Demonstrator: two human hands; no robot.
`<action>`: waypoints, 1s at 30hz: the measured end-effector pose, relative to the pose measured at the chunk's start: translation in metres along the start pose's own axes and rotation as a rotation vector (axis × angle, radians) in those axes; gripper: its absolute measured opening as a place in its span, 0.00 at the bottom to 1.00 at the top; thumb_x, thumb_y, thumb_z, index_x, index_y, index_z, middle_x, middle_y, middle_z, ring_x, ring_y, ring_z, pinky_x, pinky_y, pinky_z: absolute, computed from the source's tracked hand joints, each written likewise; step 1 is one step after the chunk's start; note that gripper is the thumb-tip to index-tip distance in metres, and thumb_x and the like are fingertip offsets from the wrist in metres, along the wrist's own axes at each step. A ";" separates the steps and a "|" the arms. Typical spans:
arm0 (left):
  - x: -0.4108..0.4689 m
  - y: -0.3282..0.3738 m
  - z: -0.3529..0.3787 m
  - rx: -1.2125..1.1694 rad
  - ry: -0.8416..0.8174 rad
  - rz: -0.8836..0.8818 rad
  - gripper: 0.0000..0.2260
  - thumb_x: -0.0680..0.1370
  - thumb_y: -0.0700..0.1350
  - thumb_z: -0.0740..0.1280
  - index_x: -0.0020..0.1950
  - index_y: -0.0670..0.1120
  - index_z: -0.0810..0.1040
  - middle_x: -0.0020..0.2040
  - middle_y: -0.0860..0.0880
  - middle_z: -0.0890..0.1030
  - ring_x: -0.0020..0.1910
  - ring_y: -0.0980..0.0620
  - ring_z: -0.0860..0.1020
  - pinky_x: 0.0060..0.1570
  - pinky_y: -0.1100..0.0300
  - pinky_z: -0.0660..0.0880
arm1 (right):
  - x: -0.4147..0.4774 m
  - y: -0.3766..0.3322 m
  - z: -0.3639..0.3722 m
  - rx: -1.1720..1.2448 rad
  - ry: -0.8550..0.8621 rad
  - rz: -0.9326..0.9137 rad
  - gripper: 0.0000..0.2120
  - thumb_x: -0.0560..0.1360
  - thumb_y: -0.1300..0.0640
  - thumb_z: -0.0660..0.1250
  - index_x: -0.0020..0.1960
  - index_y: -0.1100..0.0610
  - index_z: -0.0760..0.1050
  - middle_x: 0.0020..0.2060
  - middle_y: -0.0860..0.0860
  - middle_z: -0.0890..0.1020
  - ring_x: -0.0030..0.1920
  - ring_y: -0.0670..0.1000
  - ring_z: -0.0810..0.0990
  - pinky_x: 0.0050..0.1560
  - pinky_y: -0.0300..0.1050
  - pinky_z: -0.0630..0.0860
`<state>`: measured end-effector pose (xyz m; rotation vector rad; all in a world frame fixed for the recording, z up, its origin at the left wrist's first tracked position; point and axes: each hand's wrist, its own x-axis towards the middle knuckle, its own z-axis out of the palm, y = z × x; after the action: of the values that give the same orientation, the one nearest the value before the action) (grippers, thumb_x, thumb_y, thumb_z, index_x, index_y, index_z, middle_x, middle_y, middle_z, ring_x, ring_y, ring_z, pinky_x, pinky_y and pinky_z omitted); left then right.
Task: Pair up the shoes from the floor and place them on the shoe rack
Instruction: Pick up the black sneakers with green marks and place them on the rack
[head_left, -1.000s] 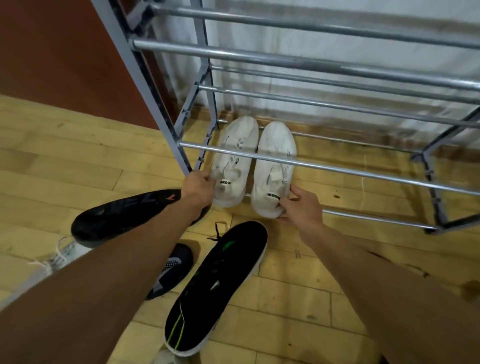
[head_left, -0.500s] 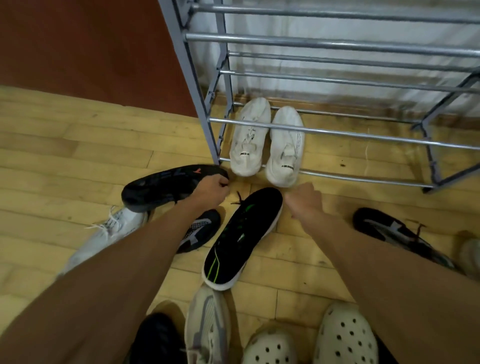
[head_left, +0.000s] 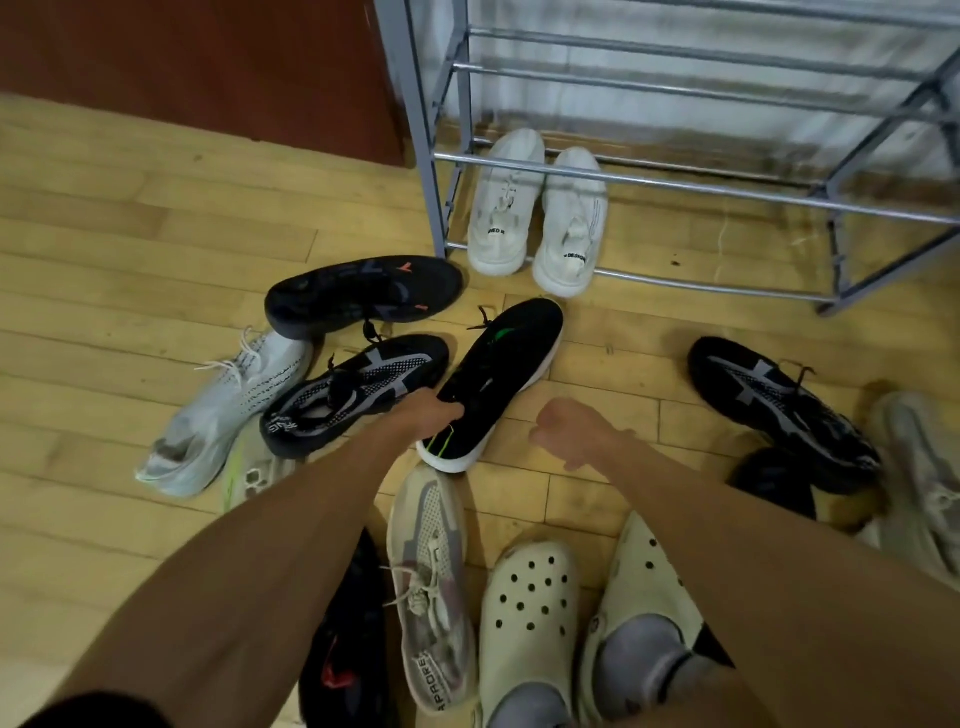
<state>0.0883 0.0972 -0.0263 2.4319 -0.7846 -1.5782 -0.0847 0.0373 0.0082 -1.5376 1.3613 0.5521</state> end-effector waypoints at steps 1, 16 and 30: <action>-0.002 0.002 0.000 -0.005 0.024 -0.006 0.20 0.74 0.46 0.67 0.63 0.38 0.74 0.60 0.40 0.77 0.59 0.41 0.76 0.62 0.49 0.74 | -0.002 0.002 0.000 -0.006 -0.018 0.002 0.11 0.78 0.55 0.62 0.55 0.61 0.73 0.47 0.53 0.73 0.45 0.53 0.74 0.38 0.44 0.76; -0.129 0.074 -0.021 -0.019 -0.059 0.197 0.06 0.71 0.29 0.67 0.39 0.38 0.75 0.33 0.45 0.72 0.26 0.52 0.70 0.23 0.68 0.68 | -0.170 -0.012 -0.087 -0.420 0.195 -0.107 0.13 0.82 0.60 0.54 0.61 0.61 0.74 0.43 0.54 0.75 0.45 0.53 0.71 0.42 0.39 0.69; -0.295 0.246 0.004 -0.007 -0.006 0.770 0.15 0.69 0.31 0.70 0.55 0.41 0.83 0.44 0.46 0.80 0.44 0.48 0.74 0.41 0.57 0.71 | -0.296 0.089 -0.195 0.676 0.567 -0.330 0.18 0.79 0.56 0.64 0.67 0.60 0.70 0.51 0.55 0.79 0.42 0.53 0.79 0.45 0.49 0.79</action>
<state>-0.0940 0.0337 0.3058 1.7555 -1.4689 -1.2534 -0.2978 0.0210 0.3045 -1.3304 1.4486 -0.5504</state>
